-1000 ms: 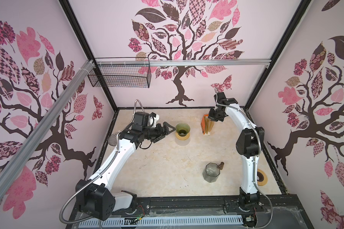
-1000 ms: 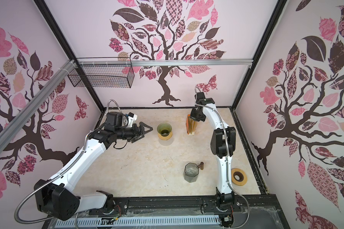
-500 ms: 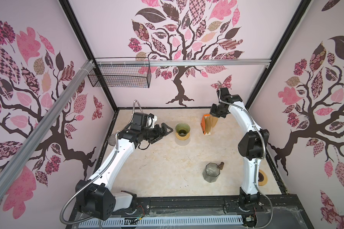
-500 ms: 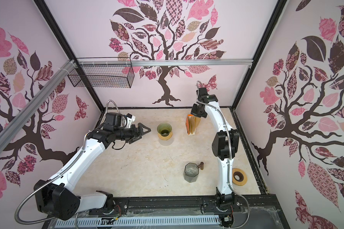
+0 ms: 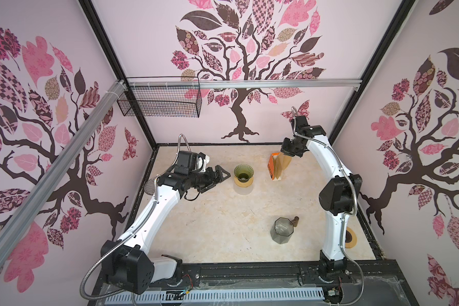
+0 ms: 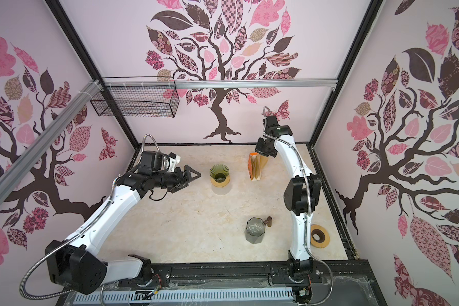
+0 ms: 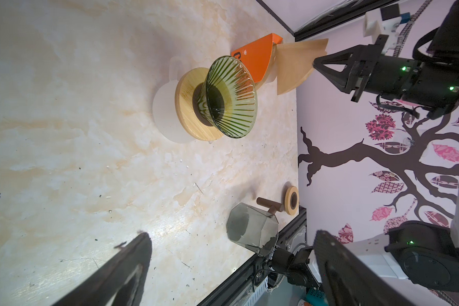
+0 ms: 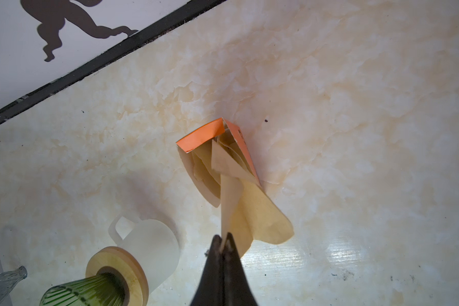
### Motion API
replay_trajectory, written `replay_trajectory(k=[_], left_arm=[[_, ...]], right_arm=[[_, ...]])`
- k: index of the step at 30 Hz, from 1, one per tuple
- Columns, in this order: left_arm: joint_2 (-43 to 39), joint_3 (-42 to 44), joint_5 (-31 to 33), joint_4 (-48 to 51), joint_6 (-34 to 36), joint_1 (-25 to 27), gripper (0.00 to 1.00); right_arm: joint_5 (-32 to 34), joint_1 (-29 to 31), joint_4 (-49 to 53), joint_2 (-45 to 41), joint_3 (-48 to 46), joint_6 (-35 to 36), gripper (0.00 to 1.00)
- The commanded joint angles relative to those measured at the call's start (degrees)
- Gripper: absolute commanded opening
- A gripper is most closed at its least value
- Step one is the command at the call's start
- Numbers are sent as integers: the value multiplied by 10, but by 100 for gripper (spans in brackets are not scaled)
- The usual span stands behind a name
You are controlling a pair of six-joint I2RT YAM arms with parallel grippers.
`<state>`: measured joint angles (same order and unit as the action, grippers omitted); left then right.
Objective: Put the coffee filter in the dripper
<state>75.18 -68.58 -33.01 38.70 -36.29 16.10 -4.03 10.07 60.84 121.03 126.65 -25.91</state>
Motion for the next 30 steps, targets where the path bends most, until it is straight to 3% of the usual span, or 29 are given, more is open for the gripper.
replay_trajectory(k=[1,12,30], left_arm=[[4,-33,8,3,13,-2,98],[10,-48,20,18,24,-1,98],[16,-78,57,76,70,-3,98]], right_arm=[[-4,5,13,-62,39,-3,0],[-15,33,55,-75,105,-5,0],[-41,175,113,-116,116,-3,0]])
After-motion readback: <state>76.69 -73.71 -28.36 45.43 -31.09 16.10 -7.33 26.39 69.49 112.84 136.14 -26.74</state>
